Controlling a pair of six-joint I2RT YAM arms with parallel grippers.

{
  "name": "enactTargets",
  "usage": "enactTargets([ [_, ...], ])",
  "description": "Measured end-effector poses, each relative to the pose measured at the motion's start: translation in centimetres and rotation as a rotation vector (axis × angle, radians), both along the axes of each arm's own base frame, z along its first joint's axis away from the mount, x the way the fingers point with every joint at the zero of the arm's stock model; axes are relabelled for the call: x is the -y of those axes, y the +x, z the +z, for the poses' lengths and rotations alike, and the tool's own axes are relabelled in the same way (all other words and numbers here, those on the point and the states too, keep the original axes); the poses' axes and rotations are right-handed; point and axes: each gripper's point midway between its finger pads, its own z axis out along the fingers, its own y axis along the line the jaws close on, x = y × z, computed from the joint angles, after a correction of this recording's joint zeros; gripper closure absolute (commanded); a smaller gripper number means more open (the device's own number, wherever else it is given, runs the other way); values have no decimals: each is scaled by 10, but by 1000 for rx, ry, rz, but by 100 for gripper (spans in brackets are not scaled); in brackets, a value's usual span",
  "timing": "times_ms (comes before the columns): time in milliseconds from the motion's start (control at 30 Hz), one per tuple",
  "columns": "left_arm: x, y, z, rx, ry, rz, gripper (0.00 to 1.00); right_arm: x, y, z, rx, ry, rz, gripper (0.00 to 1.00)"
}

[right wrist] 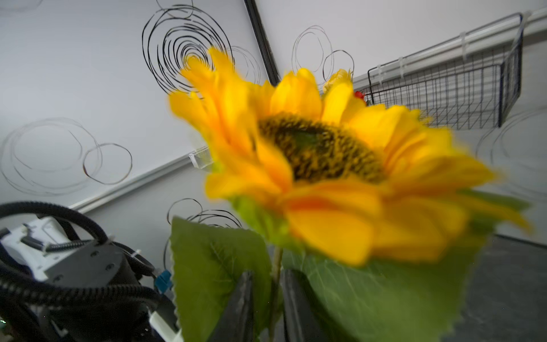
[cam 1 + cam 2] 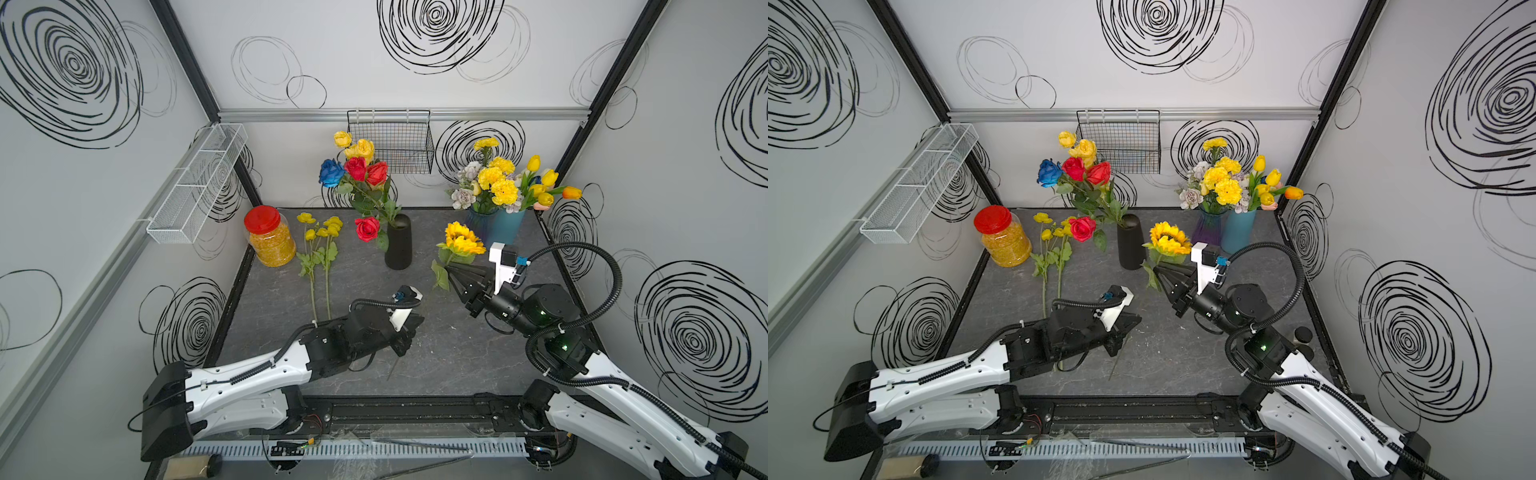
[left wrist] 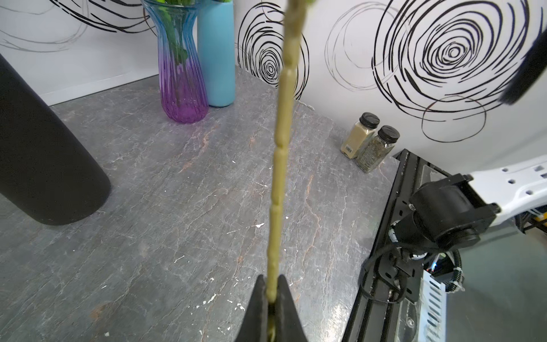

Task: Pick out yellow flowers from the vase
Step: Pick up the flower from the vase, then place the flower at the center of the board.

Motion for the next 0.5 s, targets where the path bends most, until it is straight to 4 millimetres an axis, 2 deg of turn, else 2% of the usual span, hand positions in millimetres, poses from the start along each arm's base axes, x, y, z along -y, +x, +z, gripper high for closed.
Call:
enactTargets([
  [100,-7,4,3,6,27,36,100,2,3,-5,-7,-38,-21,49],
  [233,-17,9,19,23,67,80,100,7,0,-4,24,-84,-41,37],
  [333,-32,7,43,49,61,109,100,17,-6,4,74,-90,-67,31],
  [500,-75,1,105,120,-4,196,100,36,-9,18,141,-76,-143,28],
])
